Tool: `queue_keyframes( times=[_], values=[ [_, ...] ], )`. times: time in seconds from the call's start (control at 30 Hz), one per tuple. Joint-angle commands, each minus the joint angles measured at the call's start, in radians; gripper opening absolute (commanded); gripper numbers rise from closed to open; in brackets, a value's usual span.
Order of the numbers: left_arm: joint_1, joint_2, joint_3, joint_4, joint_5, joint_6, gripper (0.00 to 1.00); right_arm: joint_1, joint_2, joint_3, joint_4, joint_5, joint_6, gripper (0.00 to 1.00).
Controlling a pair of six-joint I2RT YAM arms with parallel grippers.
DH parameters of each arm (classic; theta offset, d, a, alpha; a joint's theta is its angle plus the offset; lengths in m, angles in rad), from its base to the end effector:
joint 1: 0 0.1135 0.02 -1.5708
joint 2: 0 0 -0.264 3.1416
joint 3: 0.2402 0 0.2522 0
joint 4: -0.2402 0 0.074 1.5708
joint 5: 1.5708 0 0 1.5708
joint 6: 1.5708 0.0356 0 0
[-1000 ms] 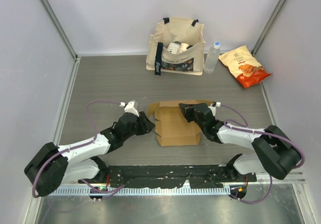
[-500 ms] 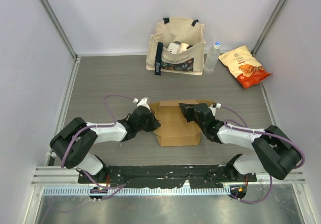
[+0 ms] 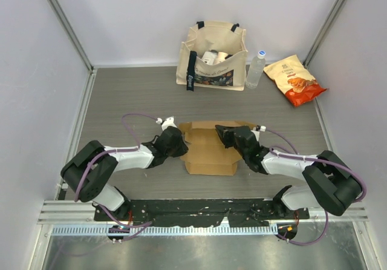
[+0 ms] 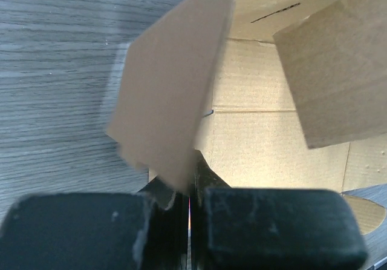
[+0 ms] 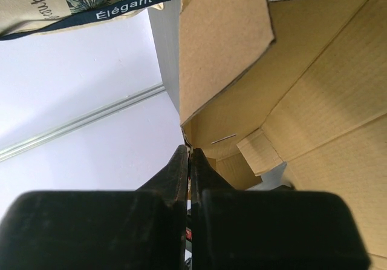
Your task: Fold the paper box
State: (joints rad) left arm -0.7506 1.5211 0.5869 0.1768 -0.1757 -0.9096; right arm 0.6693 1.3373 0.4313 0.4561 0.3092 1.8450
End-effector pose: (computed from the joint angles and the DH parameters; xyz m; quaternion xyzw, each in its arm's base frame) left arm 0.2090 -0.1864 0.1409 -0.1072 0.9092 -0.2364 0.3254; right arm 0.2063 0.1494 0.1676 0.5322 0.6510 0.4594 0.2861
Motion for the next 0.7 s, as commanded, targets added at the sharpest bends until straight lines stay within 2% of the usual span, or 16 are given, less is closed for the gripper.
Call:
queue_keyframes(
  times=[0.0, 0.13, 0.23, 0.27, 0.3, 0.37, 0.47, 0.6, 0.67],
  values=[
    [0.011, 0.03, -0.004, -0.046, -0.085, 0.044, 0.0, -0.001, -0.018, -0.043, 0.009, 0.051, -0.076, 0.01],
    [0.014, 0.016, -0.025, -0.011, -0.09, 0.075, 0.0, 0.0, -0.015, -0.068, -0.002, 0.076, -0.102, 0.01],
    [0.019, -0.028, -0.036, 0.024, 0.008, 0.116, 0.05, -0.002, 0.0, -0.051, 0.0, 0.084, -0.124, 0.01],
    [0.019, -0.047, -0.047, 0.044, 0.033, 0.121, 0.09, -0.002, 0.003, -0.04, -0.028, 0.088, -0.127, 0.01],
    [0.019, -0.068, -0.061, 0.084, 0.047, 0.123, 0.18, 0.0, 0.006, -0.031, -0.042, 0.085, -0.128, 0.01],
    [0.02, -0.145, -0.087, 0.081, 0.051, 0.13, 0.27, 0.0, 0.014, -0.017, -0.051, 0.082, -0.124, 0.01],
    [0.02, -0.261, -0.088, 0.006, 0.029, 0.159, 0.44, 0.0, 0.014, -0.028, -0.039, 0.087, -0.102, 0.01],
    [0.023, -0.396, -0.072, -0.08, -0.047, 0.19, 0.59, 0.0, 0.019, -0.04, -0.011, 0.085, -0.092, 0.01],
    [0.026, -0.429, -0.056, -0.132, -0.085, 0.207, 0.74, -0.002, 0.02, -0.04, -0.001, 0.08, -0.086, 0.01]
  ],
)
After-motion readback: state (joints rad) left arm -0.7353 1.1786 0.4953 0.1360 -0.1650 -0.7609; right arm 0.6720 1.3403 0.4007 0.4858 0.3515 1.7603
